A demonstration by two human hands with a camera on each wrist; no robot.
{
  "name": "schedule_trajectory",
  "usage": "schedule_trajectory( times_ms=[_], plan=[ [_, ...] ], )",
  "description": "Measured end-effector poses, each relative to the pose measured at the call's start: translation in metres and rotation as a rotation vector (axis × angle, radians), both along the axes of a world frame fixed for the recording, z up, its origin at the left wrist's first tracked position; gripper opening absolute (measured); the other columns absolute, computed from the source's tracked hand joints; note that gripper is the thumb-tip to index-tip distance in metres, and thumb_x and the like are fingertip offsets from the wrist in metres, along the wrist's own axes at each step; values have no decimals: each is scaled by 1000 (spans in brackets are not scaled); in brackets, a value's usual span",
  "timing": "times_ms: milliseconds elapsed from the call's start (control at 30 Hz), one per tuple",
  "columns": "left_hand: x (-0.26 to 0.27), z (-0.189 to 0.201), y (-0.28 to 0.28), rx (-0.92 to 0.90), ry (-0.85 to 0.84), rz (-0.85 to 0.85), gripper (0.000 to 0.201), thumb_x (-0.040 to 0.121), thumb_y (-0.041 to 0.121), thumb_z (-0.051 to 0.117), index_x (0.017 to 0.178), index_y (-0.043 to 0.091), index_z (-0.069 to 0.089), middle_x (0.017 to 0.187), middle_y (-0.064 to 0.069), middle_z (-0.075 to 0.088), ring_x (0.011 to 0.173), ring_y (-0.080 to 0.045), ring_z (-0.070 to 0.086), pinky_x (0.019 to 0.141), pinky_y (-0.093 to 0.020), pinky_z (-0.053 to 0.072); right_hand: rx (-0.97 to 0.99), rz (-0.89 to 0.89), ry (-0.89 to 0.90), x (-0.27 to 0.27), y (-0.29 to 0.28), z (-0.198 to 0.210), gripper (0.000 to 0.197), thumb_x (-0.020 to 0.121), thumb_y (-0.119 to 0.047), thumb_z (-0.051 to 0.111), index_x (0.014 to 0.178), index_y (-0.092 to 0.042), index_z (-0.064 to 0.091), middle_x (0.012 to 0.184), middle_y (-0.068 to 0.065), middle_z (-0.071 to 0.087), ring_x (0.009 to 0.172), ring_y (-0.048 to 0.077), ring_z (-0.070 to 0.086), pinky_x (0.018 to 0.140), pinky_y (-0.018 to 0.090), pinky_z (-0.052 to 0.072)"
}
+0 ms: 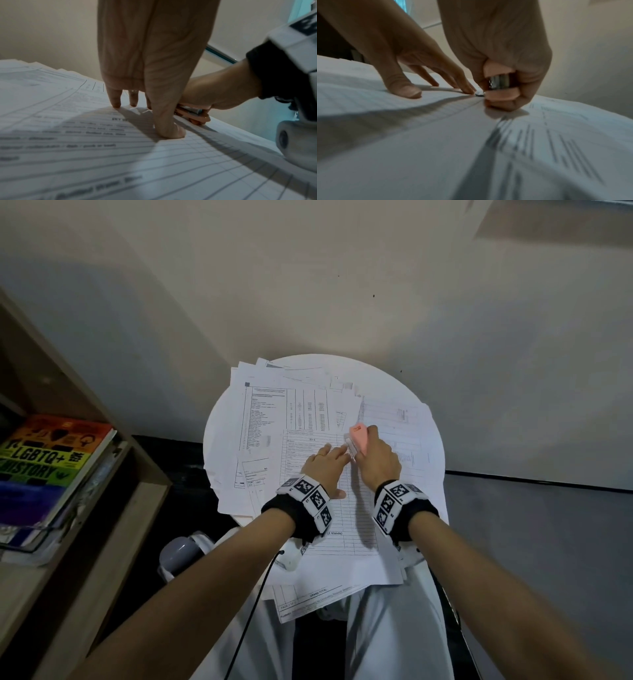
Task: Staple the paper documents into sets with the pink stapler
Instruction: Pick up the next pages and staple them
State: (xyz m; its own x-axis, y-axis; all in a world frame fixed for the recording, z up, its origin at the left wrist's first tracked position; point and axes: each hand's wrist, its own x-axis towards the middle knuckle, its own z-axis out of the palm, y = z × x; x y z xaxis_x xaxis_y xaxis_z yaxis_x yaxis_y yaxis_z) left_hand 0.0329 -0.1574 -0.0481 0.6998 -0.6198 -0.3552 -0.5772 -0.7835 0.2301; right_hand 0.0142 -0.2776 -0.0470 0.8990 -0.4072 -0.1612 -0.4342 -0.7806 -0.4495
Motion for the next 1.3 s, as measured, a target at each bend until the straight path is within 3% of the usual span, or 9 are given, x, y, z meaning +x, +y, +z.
schedule_trajectory(
  times_ms=[133,300,500,633,767,900,1000,1100,1300],
  plan=[
    [0,-2,1,-7,0,-4,87,83,31,69,150,15,16,160,-2,5,148,-29,4,119,-45,18,108,-107,50,9,0,8,50,98,-41,43,131,-5,35,125,21,53,110,38,55,83,41,43],
    [1,-4,0,0,-7,-13,85,85,31,67,150,14,16,160,-1,3,148,-28,3,120,-44,16,223,-164,0,13,-3,8,54,96,-49,42,130,-7,34,122,21,55,105,39,57,75,37,40],
    [6,-2,5,-17,35,-36,85,86,34,65,151,14,14,161,0,0,148,-28,1,120,-46,15,186,-55,-113,10,-7,23,41,94,-35,53,126,-15,37,114,15,60,94,36,60,74,39,46],
    [6,3,7,-53,70,-14,67,94,31,53,150,16,19,161,1,5,148,-27,5,119,-47,18,284,-38,-211,-10,-10,31,40,92,-32,54,127,-19,38,110,10,60,88,31,60,76,42,51],
    [3,20,4,-407,144,179,44,98,20,45,141,10,40,144,-11,44,133,-28,42,107,-37,36,250,5,-223,-23,-14,42,46,89,-25,57,130,-19,37,108,8,57,88,30,58,78,43,51],
    [0,30,3,-669,164,246,38,97,14,47,135,7,47,137,-11,52,125,-25,51,105,-36,40,283,7,-230,-32,-15,50,44,88,-23,58,128,-18,38,108,11,59,88,32,59,75,42,50],
    [-11,37,1,-1014,386,437,33,90,13,62,120,2,56,108,-12,64,93,-23,66,85,-34,55,338,25,-251,-40,-11,53,42,88,-27,58,125,-20,39,107,12,60,86,33,61,73,45,54],
    [-26,44,5,-1321,522,677,20,87,6,65,102,-6,61,80,-13,63,69,-19,68,70,-28,60,419,81,-291,-49,3,57,37,89,-32,57,121,-24,40,104,12,61,84,34,62,66,40,53],
    [-41,51,61,-1389,438,891,14,87,0,64,94,-11,65,79,-19,66,66,-21,67,67,-29,60,339,279,-222,-60,47,65,39,90,-31,54,125,-27,37,103,6,61,80,28,61,66,41,52]
  ],
)
